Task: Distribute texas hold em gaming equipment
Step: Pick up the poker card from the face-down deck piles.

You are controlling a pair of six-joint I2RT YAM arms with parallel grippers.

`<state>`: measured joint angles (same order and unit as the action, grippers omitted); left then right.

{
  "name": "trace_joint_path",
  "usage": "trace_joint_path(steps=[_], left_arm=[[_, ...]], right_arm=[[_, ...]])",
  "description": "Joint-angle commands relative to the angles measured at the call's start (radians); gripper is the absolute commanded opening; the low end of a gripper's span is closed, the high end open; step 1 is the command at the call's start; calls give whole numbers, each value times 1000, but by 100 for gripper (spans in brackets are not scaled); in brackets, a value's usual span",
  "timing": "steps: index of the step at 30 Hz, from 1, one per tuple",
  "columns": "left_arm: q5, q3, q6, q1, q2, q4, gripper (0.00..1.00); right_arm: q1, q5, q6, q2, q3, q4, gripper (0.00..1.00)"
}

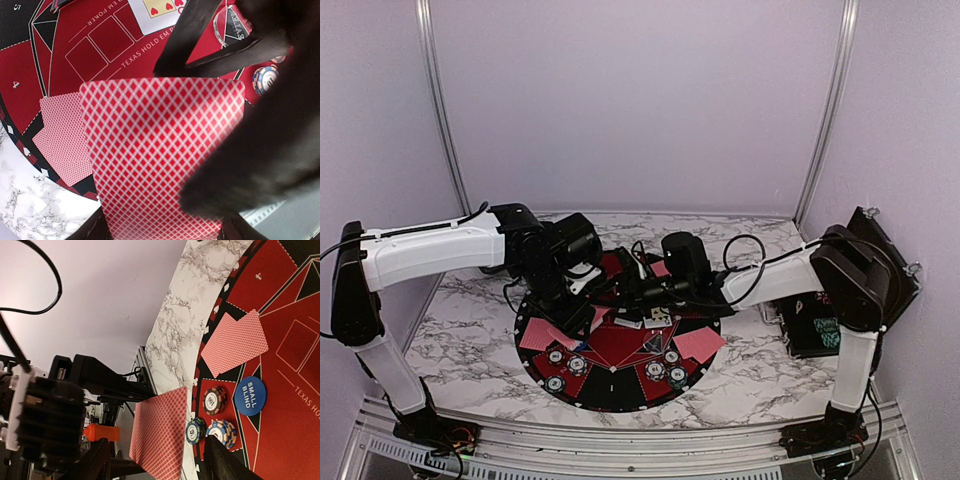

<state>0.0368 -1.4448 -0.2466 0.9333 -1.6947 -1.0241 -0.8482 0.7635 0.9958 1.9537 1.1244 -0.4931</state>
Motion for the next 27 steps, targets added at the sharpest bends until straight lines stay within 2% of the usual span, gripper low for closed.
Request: trace_joint_path(steps=[1,12,27], left_arm=[[5,-31,7,0,2,-25,52],[5,-37,5,0,-2,-27,52],[3,-42,2,-1,0,-31,52]], right_arm=[[14,7,4,-69,-28,-19,61],[23,16,48,-98,-86,-53,40],[11,53,116,-48,-86,-122,29]])
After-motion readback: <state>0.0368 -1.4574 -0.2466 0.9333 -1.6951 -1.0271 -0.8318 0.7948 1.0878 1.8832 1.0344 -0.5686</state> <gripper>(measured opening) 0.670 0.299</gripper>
